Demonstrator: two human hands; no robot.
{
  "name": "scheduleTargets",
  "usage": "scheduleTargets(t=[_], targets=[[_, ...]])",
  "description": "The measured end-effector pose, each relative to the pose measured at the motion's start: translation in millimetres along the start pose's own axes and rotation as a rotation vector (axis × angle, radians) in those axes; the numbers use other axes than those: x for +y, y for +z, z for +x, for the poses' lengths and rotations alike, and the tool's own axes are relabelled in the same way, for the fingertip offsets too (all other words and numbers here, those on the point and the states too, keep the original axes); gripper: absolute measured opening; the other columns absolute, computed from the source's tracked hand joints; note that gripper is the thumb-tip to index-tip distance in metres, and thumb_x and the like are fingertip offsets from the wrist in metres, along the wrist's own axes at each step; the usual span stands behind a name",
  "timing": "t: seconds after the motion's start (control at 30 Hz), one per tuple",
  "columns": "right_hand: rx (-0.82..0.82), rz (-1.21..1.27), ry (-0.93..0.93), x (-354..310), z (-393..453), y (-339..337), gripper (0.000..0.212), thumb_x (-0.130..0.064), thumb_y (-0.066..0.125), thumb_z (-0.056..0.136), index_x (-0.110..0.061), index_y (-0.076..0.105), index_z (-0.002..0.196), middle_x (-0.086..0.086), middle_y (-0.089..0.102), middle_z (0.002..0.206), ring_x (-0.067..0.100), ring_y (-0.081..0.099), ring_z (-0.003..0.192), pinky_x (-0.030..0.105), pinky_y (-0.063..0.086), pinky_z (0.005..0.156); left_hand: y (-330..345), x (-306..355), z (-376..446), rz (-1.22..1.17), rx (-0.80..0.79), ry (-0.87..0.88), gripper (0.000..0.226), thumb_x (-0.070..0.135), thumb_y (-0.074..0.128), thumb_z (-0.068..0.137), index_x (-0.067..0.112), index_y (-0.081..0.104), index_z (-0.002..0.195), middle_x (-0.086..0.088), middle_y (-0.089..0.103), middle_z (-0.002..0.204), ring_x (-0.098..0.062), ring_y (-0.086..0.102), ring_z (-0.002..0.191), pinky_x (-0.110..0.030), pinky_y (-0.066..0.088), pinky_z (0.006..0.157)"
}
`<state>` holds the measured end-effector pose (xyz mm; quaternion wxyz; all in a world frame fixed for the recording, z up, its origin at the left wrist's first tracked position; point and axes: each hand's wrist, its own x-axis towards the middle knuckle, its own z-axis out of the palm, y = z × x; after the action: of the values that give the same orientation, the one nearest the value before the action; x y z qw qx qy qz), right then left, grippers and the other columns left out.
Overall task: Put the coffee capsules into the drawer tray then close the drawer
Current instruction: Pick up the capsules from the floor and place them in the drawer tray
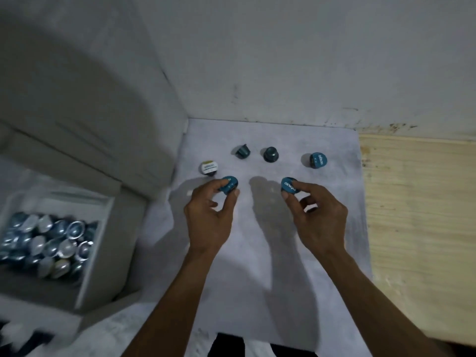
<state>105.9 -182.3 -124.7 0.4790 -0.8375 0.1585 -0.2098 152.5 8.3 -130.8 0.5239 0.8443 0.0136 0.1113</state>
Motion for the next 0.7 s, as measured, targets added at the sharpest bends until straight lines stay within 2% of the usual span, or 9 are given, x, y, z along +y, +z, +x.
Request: scheduleTargets(t=[0.1,0.17,0.27,0.33,0.47,0.57,0.7], targets=[[-0.041,0.048,-0.006,-49.0,-9.8,1.9,0.020,-0.024,0.078,0.081,-0.016,0.072,0.099,-0.007,0.072,0.100,0.009,0.063,0.068,0.010,0.047,0.057,-44.8,28.0,-3.6,-0.002,0.012,-0.008,0.022,0.022,0.079,0.080,0.026,0.071,0.100,0.008,0.071,0.102,-0.010,0.065,0.089,-0.025,0.050,0.064],[-0.067,0.067,-0.026,-82.3,-18.5,7.4,0.020,-0.024,0.078,0.082,-0.016,0.072,0.100,-0.007,0.072,0.101,0.010,0.062,0.068,0.011,0.047,0.056,-79.3,43.0,-7.4,-0.041,0.025,-0.023,0.025,0.019,0.079,0.080,0.034,0.069,0.098,0.009,0.071,0.101,-0.010,0.065,0.088,-0.026,0.049,0.065],[-0.092,0.113,-0.086,-130.1,-41.6,23.8,0.020,-0.024,0.078,0.082,-0.017,0.072,0.100,-0.008,0.072,0.101,0.011,0.062,0.066,0.014,0.047,0.053,-137.8,55.8,-16.3,-0.027,0.042,0.002,0.025,0.020,0.081,0.078,0.032,0.070,0.097,0.010,0.072,0.097,-0.011,0.066,0.086,-0.030,0.053,0.066],[-0.117,0.131,-0.143,-157.7,-63.0,40.0,0.020,-0.022,0.078,0.081,-0.017,0.072,0.100,-0.008,0.072,0.098,0.010,0.062,0.064,0.014,0.046,0.052,-179.5,55.9,-19.8,-0.015,0.052,0.017,0.025,0.021,0.082,0.077,0.034,0.070,0.096,0.014,0.073,0.095,-0.008,0.067,0.084,-0.026,0.054,0.068],[-0.184,0.139,-0.167,-206.1,-113.9,86.0,0.021,-0.021,0.080,0.079,-0.019,0.072,0.098,-0.012,0.070,0.091,0.009,0.061,0.063,0.011,0.044,0.051,-269.5,31.4,-25.3,0.065,0.038,0.060,0.024,0.021,0.082,0.077,0.028,0.072,0.098,0.014,0.073,0.096,-0.004,0.068,0.083,-0.020,0.055,0.073],[-0.219,0.169,-0.144,-235.5,-158.4,128.0,0.021,-0.019,0.081,0.078,-0.019,0.073,0.097,-0.020,0.063,0.075,0.008,0.060,0.057,0.011,0.044,0.051,-343.1,3.0,-25.0,0.104,0.044,0.054,0.030,0.018,0.084,0.074,0.031,0.070,0.096,0.017,0.071,0.090,0.001,0.066,0.076,-0.010,0.050,0.068],[-0.248,0.114,-0.126,-265.0,-200.6,175.6,0.020,-0.021,0.082,0.077,-0.021,0.074,0.096,-0.021,0.060,0.065,0.006,0.060,0.053,0.009,0.044,0.054,-423.1,-34.9,-19.8,0.140,0.027,-0.023,0.026,0.026,0.086,0.071,0.027,0.074,0.094,0.016,0.073,0.089,-0.006,0.067,0.074,-0.020,0.055,0.066]])
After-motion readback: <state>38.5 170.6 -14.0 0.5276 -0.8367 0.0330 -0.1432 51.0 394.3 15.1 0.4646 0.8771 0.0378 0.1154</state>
